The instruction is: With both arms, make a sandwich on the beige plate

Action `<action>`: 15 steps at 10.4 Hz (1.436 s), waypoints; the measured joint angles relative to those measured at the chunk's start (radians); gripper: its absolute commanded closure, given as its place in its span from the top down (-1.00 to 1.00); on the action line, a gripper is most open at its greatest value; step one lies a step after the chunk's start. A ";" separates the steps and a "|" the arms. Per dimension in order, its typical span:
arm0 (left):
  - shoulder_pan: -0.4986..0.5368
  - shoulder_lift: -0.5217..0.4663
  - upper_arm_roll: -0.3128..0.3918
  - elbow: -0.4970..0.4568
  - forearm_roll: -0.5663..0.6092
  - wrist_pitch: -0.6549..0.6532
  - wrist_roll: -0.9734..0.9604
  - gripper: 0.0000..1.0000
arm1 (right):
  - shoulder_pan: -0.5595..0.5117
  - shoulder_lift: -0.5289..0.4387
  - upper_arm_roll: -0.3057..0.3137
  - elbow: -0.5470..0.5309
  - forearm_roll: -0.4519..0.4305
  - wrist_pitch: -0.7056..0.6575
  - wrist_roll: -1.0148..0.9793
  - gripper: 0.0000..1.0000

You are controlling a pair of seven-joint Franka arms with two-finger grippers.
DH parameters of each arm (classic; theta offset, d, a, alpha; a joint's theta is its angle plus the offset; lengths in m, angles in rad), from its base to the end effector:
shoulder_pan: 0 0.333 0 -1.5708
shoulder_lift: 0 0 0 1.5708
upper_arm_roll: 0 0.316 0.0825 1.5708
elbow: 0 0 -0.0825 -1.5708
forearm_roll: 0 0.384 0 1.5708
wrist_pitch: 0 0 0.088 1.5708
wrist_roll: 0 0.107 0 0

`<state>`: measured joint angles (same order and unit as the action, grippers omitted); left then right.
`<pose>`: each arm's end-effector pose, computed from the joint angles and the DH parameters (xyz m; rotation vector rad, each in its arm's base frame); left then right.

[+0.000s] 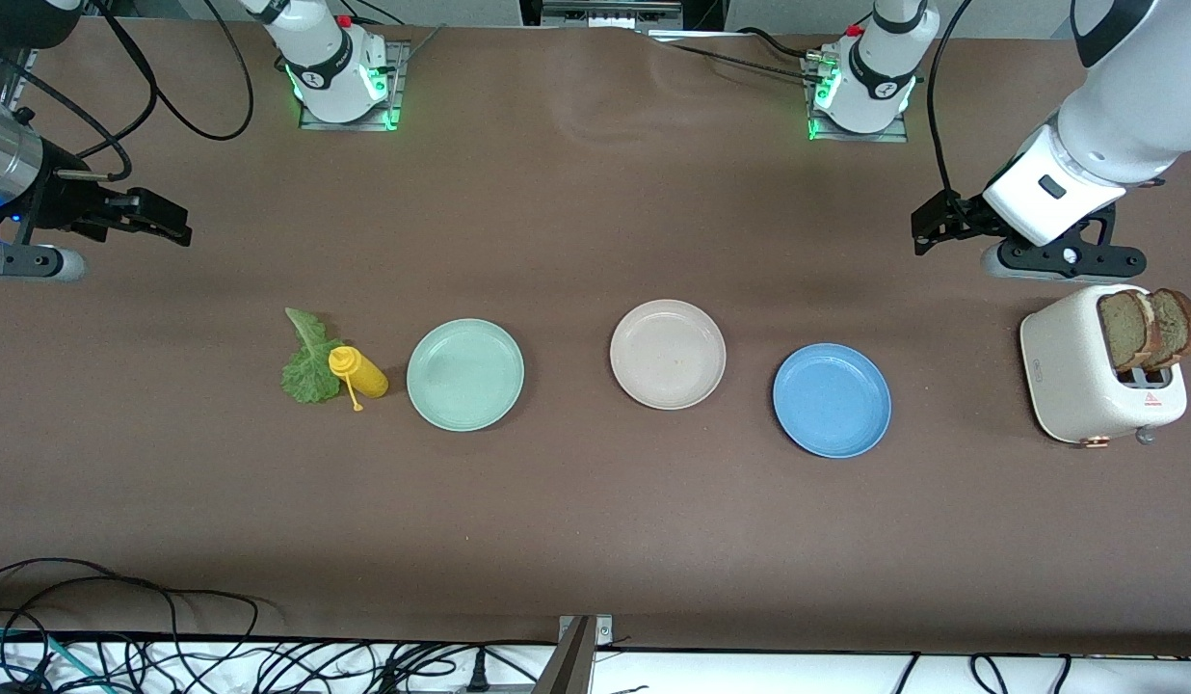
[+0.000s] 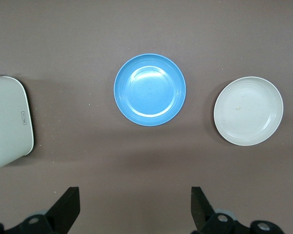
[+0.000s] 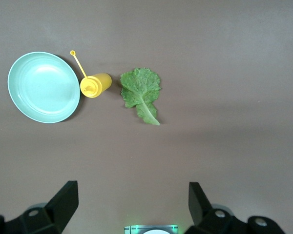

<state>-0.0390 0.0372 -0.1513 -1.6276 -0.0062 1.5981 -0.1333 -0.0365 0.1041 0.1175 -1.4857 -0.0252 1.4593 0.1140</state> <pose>0.5548 -0.1061 0.5794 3.1376 -0.0890 -0.1057 0.5722 0.0399 0.5968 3.1092 -0.0529 -0.1992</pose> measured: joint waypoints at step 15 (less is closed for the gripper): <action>0.000 0.000 0.000 0.000 0.000 0.000 0.000 1.00 | 0.033 0.078 0.004 -0.071 -0.010 0.108 -0.017 1.00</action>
<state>-0.0390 0.0375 -0.1513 -1.6276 -0.0062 1.5981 -0.1332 -0.0039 0.1818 0.1217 -1.5567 -0.0355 1.5672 0.0966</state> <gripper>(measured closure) 0.000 0.000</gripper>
